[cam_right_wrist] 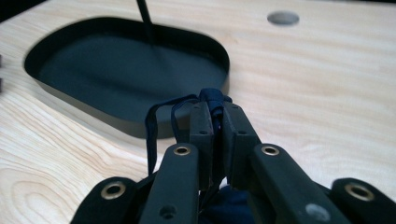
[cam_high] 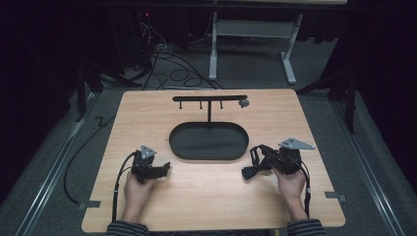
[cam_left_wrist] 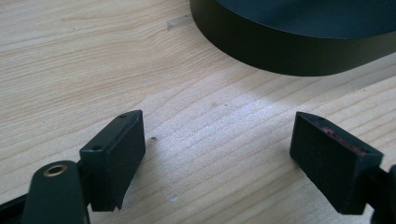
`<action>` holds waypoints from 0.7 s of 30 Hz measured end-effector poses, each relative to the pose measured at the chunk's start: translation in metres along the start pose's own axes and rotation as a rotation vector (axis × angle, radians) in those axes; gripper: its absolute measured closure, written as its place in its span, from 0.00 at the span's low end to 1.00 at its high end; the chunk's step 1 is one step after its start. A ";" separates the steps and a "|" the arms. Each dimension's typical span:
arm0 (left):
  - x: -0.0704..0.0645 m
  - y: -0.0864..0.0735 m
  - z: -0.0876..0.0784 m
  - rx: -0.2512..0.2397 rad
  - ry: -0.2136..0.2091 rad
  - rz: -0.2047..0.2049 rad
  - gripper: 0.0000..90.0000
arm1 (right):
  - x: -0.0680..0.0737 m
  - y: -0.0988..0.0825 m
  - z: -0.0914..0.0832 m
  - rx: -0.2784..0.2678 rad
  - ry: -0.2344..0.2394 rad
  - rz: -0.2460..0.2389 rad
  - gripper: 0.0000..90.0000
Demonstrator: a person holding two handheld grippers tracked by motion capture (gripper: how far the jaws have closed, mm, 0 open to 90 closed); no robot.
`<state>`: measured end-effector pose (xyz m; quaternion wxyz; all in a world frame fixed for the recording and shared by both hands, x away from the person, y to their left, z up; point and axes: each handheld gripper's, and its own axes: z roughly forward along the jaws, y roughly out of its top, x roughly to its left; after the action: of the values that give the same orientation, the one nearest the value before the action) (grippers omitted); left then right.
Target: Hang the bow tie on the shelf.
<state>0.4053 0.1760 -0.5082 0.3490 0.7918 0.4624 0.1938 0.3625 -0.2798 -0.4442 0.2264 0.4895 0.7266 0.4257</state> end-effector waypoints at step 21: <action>0.000 0.000 0.000 -0.002 0.000 -0.002 0.21 | 0.026 0.049 -0.022 -0.079 0.027 -0.125 0.95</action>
<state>0.4053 0.1760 -0.5082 0.3498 0.7911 0.4628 0.1938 0.3603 -0.2570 -0.3887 0.2620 0.4280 0.7414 0.4454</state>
